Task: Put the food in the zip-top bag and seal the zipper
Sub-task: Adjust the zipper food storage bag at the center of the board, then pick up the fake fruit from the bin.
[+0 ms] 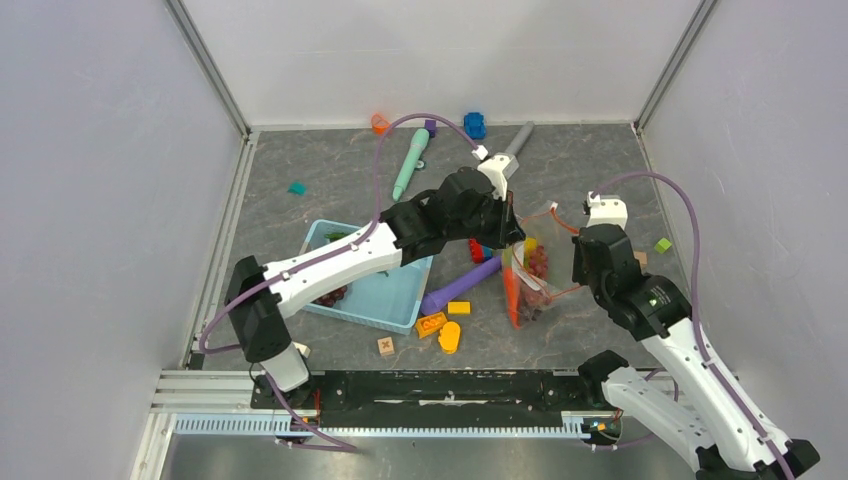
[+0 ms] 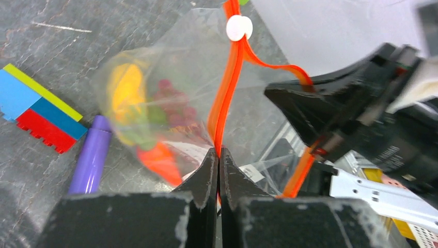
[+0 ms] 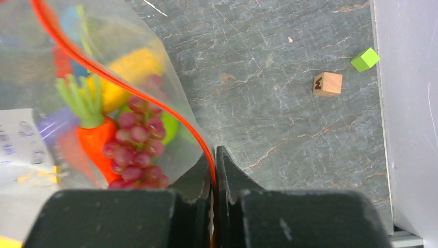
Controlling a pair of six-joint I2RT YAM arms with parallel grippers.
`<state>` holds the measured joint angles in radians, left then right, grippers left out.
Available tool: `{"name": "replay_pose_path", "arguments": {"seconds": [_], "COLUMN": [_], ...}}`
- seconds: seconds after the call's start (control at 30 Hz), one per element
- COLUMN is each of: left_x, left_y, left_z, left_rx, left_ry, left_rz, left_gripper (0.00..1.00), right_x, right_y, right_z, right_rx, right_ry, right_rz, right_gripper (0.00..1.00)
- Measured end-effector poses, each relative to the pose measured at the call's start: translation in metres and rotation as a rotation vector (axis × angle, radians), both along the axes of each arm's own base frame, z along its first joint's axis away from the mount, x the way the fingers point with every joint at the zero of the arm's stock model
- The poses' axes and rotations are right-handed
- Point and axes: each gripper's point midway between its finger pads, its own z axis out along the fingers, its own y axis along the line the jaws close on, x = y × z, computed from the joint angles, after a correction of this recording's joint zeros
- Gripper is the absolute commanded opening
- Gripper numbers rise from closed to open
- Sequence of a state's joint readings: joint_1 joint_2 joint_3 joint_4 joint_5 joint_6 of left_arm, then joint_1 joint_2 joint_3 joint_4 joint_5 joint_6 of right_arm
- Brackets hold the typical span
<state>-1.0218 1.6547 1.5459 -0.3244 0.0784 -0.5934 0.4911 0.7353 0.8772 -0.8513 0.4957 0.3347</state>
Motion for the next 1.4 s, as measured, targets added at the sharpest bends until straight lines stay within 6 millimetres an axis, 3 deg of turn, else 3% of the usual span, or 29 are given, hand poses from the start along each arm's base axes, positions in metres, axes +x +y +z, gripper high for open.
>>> {"name": "replay_pose_path", "arguments": {"seconds": [0.13, 0.33, 0.47, 0.57, 0.67, 0.7, 0.73, 0.8, 0.97, 1.07, 1.17, 1.27, 1.4], "left_x": [0.007, 0.011, 0.012, 0.012, 0.012, 0.012, 0.012, 0.012, 0.015, 0.018, 0.016, 0.013, 0.026], "left_y": [-0.003, -0.003, -0.003, -0.003, -0.003, -0.003, -0.003, -0.002, 0.011, 0.039, 0.087, 0.148, 0.242], "left_z": [-0.020, -0.025, -0.026, -0.027, -0.027, -0.027, -0.027, -0.028, -0.036, -0.036, -0.031, -0.026, -0.052], "left_rx": [0.041, 0.054, 0.057, 0.057, 0.057, 0.058, 0.059, 0.064, 0.122, 0.173, 0.224, 0.240, 0.295], "left_ry": [0.013, 0.012, 0.012, 0.013, 0.013, 0.013, 0.013, 0.017, 0.013, -0.012, -0.051, -0.064, 0.006], "left_rz": [0.024, 0.045, 0.048, 0.048, 0.048, 0.048, 0.049, 0.052, 0.095, 0.178, 0.295, 0.450, 0.721], "left_gripper": [0.02, 0.02, 0.02, 0.02, 0.07, 0.15, 0.39, 0.97, 1.00, 1.00, 1.00, 1.00, 1.00], "right_x": [-0.001, -0.001, -0.001, -0.001, 0.001, 0.001, 0.002, 0.003, 0.007, 0.009, 0.011, 0.011, 0.011], "right_y": [0.000, 0.004, 0.004, 0.005, 0.009, 0.010, 0.010, 0.013, 0.021, 0.026, 0.029, 0.030, 0.030], "right_z": [0.004, 0.017, 0.028, 0.035, 0.034, 0.032, 0.029, 0.026, 0.025, 0.021, 0.016, 0.012, 0.011], "right_rx": [0.012, 0.058, 0.085, 0.103, 0.110, 0.109, 0.105, 0.110, 0.133, 0.140, 0.142, 0.139, 0.131], "right_ry": [-0.017, -0.080, -0.132, -0.165, -0.171, -0.166, -0.160, -0.154, -0.164, -0.160, -0.151, -0.144, -0.144], "right_rz": [0.003, 0.017, 0.023, 0.030, 0.049, 0.050, 0.055, 0.063, 0.095, 0.111, 0.121, 0.126, 0.132], "right_gripper": [0.21, 0.46, 0.47, 0.33, 0.00, 0.00, 0.00, 0.00, 0.00, 0.00, 0.00, 0.00, 0.00]}}
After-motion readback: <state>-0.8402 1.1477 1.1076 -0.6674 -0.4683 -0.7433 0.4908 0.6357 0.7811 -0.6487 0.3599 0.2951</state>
